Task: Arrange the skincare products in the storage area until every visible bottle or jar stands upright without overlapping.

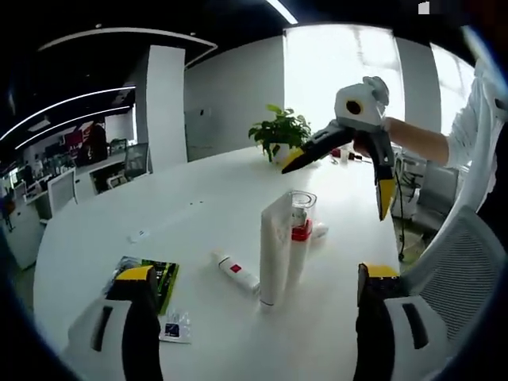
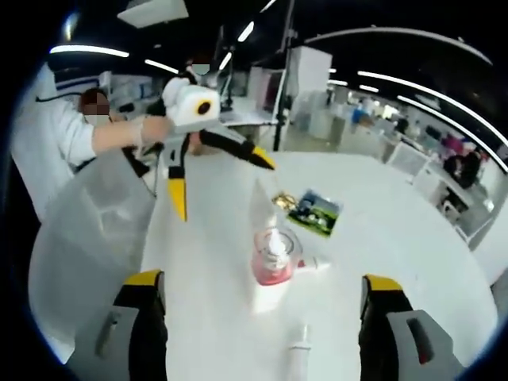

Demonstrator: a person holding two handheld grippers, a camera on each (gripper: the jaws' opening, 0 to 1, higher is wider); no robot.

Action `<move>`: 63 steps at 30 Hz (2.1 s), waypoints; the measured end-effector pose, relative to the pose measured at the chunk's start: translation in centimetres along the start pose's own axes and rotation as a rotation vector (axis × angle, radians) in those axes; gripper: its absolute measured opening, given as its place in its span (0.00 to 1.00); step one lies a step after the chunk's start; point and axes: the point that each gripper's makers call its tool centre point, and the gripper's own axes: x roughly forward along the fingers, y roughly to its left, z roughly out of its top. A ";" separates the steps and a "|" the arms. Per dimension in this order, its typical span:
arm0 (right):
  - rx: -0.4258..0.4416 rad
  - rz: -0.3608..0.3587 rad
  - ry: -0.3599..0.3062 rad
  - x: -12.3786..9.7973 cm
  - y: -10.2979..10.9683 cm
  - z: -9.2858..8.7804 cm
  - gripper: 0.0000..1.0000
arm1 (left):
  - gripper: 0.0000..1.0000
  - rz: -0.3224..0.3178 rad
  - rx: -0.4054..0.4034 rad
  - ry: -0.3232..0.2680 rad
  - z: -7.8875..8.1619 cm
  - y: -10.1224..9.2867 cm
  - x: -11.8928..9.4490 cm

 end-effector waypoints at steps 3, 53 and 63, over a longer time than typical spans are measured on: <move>0.009 -0.008 0.005 -0.5 0.1 -0.5 0.99 | 0.99 0.001 -0.008 -0.003 0.0 -0.3 -0.2; 0.075 -0.060 0.420 1.5 -2.8 -14.0 0.49 | 0.99 0.068 -0.051 -0.007 -2.1 0.0 -2.9; 0.114 -0.023 0.468 3.1 -3.4 -15.6 0.48 | 0.99 0.088 -0.036 0.004 -2.3 -0.4 -2.8</move>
